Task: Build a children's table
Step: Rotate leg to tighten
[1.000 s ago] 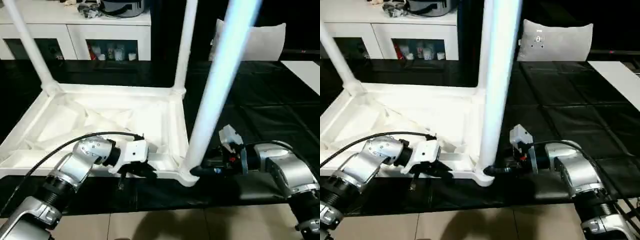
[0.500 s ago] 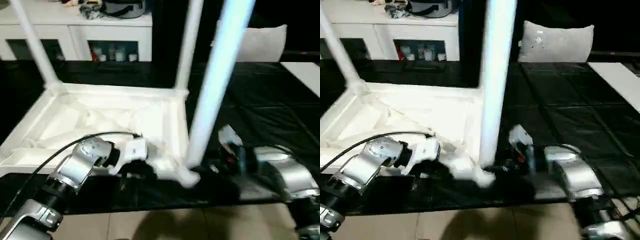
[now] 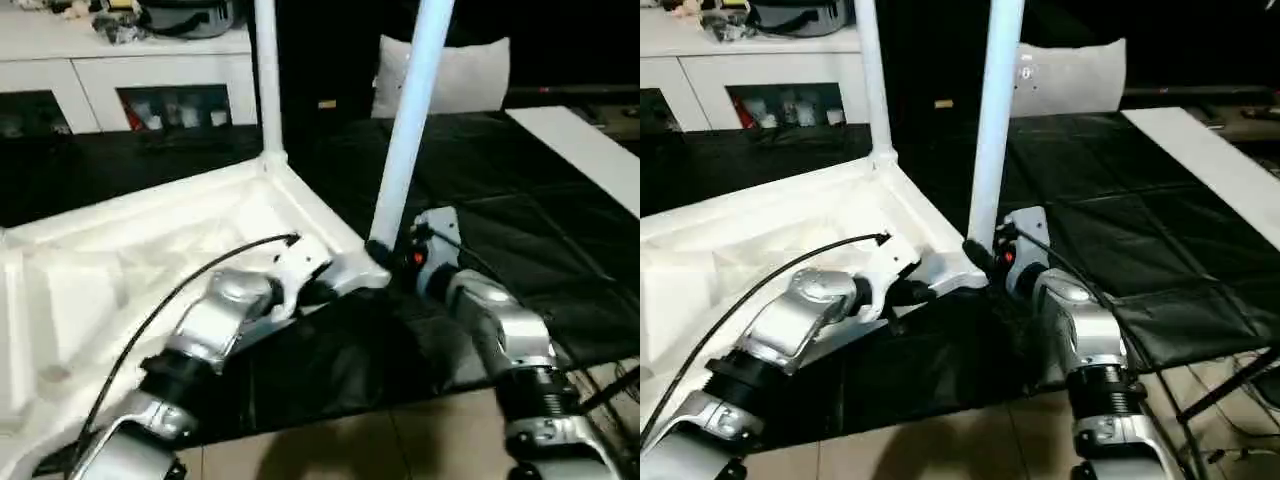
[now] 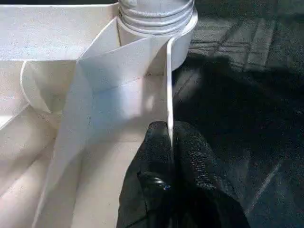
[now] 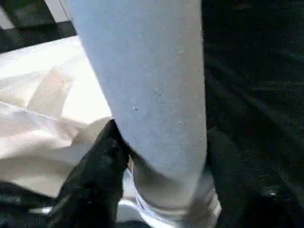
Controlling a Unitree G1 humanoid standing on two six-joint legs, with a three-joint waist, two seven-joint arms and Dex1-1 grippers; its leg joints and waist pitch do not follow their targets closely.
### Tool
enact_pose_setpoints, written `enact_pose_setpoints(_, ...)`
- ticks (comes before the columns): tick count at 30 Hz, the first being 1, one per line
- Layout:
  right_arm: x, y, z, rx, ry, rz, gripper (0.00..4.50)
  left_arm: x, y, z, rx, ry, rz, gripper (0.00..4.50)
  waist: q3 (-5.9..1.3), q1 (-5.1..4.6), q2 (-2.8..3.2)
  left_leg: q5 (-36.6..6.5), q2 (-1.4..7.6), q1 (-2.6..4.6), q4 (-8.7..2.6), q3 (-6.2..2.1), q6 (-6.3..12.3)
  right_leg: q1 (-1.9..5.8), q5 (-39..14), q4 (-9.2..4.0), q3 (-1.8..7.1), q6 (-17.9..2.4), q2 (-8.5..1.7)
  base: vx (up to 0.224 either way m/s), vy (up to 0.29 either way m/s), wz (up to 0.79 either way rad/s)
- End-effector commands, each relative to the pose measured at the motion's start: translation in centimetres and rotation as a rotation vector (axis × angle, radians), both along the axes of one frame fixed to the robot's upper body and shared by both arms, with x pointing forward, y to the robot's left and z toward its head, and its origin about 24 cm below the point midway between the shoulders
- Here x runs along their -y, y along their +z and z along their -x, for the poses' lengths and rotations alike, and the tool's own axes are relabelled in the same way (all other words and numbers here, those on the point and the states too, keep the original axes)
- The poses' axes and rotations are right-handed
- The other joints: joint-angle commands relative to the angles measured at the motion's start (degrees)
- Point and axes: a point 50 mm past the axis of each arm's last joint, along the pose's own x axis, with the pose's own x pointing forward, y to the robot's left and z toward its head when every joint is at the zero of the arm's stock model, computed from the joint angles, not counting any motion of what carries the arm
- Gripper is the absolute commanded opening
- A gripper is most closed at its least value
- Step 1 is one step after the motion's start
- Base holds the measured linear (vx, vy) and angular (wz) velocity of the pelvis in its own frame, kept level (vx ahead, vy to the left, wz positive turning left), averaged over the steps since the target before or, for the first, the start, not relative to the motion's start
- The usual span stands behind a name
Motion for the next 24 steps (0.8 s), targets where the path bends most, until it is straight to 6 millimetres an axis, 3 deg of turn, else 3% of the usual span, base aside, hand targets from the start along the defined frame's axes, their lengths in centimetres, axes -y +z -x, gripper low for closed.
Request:
enact_pose_setpoints(1,-0.5,0.3,0.0,0.012,0.035,0.007,3.06,0.5,0.9,-0.1,0.045,-0.035,0.035,0.0,-4.08,0.73,0.07,3.08,2.35,-1.24,-3.32,-0.61,4.25,3.99,-9.98,-1.92,4.93,-3.15,-5.01,0.0,0.0,0.0)
enact_pose_setpoints(2,-0.1,0.2,0.3,0.025,0.066,0.043,3.1,0.0,0.9,0.0,0.063,-0.064,0.015,0.0,-4.09,0.94,-0.02,5.57,2.15,-1.53,-3.02,-0.6,5.22,3.91,-5.97,-1.13,5.14,-4.46,-4.9,0.0,0.0,0.0)
enact_pose_setpoints(4,0.3,0.2,0.4,0.037,0.097,0.064,3.27,-0.6,0.7,0.1,0.068,-0.079,-0.005,0.0,-4.01,1.29,-0.32,5.84,1.54,-1.97,-2.72,-0.18,6.1,4.02,-5.28,-0.74,5.38,-4.58,-4.82,0.0,0.0,0.0)
enact_pose_setpoints(8,1.1,0.5,0.6,0.056,0.141,0.06,3.55,-1.5,0.5,0.2,0.068,-0.103,-0.042,0.0,-3.63,2.43,-0.15,1.67,1.51,-1.39,-3.12,0.41,5.53,3.7,-13.17,-1.85,5.28,-2.13,-4.53,0.0,0.0,0.0)
enact_pose_setpoints(9,1.9,0.9,0.6,0.068,0.171,0.042,3.55,-2.1,0.2,0.4,0.062,-0.137,-0.063,0.0,-3.45,2.4,-0.63,0.35,1.5,-1.32,-3.29,0.5,5.05,3.66,-15.56,-2.28,5.2,-1.08,-4.41,0.0,0.0,0.0)
enact_pose_setpoints(10,2.3,1.1,0.6,0.075,0.192,0.041,3.82,-2.4,0.1,0.5,0.057,-0.152,-0.072,0.0,-3.47,2.59,-0.43,-0.4,1.46,-1.14,-3.34,0.48,4.94,3.63,-16.73,-2.38,5.14,-0.7,-4.44,0.0,0.0,0.0)
enact_pose_setpoints(12,2.8,1.3,0.8,0.083,0.243,0.05,3.96,-2.9,0.1,0.6,0.056,-0.184,-0.083,0.0,-3.32,2.64,-0.27,-1.2,1.66,-1.01,-3.43,0.48,4.43,3.39,-18.27,-2.66,5.18,0.15,-4.35,0.0,0.0,0.0)
enact_pose_setpoints(13,3.4,1.5,1.2,0.087,0.324,0.073,4.02,-3.2,0.1,0.9,0.063,-0.238,-0.098,0.0,-3.32,2.84,-0.76,-2.1,1.66,-1.05,-3.43,0.44,4.56,3.43,-19.12,-2.62,5.1,0.67,-4.3,0.0,0.0,0.0)
enact_pose_setpoints(14,3.5,1.5,1.3,0.087,0.35,0.08,4.13,-3.3,0.1,0.9,0.065,-0.255,-0.103,0.0,-3.32,2.92,-0.61,-2.21,1.68,-0.98,-3.42,0.45,4.54,3.36,-19.35,-2.67,5.16,0.75,-4.32,0.0,0.0,0.0)
enact_pose_setpoints(15,3.5,1.5,1.3,0.087,0.35,0.08,4.27,-3.3,0.1,0.9,0.065,-0.255,-0.103,0.0,-3.34,3.01,-0.55,-1.89,1.83,-0.93,-3.43,0.45,4.54,3.27,-18.82,-2.61,5.27,0.56,-4.33,0.0,0.0,0.0)
enact_pose_setpoints(17,4.2,1.7,1.7,0.089,0.461,0.136,4.41,-3.8,0.2,1.7,0.055,-0.375,-0.131,0.0,-3.43,3.24,-0.99,-1.18,1.9,-0.94,-3.4,0.41,4.49,3.28,-17.82,-2.28,5.33,0.03,-4.37,0.0,0.0,0.0)
enact_pose_setpoints(22,4.6,2.1,2.6,0.072,0.675,0.161,4.41,-4.2,0.1,3.1,0.028,-0.551,-0.167,0.0,-3.44,4.02,-1.03,-0.29,2.21,-1.0,-3.27,0.53,5.89,3.23,-15.23,-1.61,5.6,-2.06,-4.47,0.0,0.0,0.0)
enact_pose_setpoints(24,4.6,2.2,2.9,0.059,0.722,0.151,4.13,-4.2,0.1,3.4,0.022,-0.584,-0.17,0.0,-3.4,4.61,-1.02,-0.44,2.32,-0.83,-3.31,0.6,5.57,3.14,-16.56,-1.76,5.58,-2.1,-4.52,0.0,0.0,0.0)
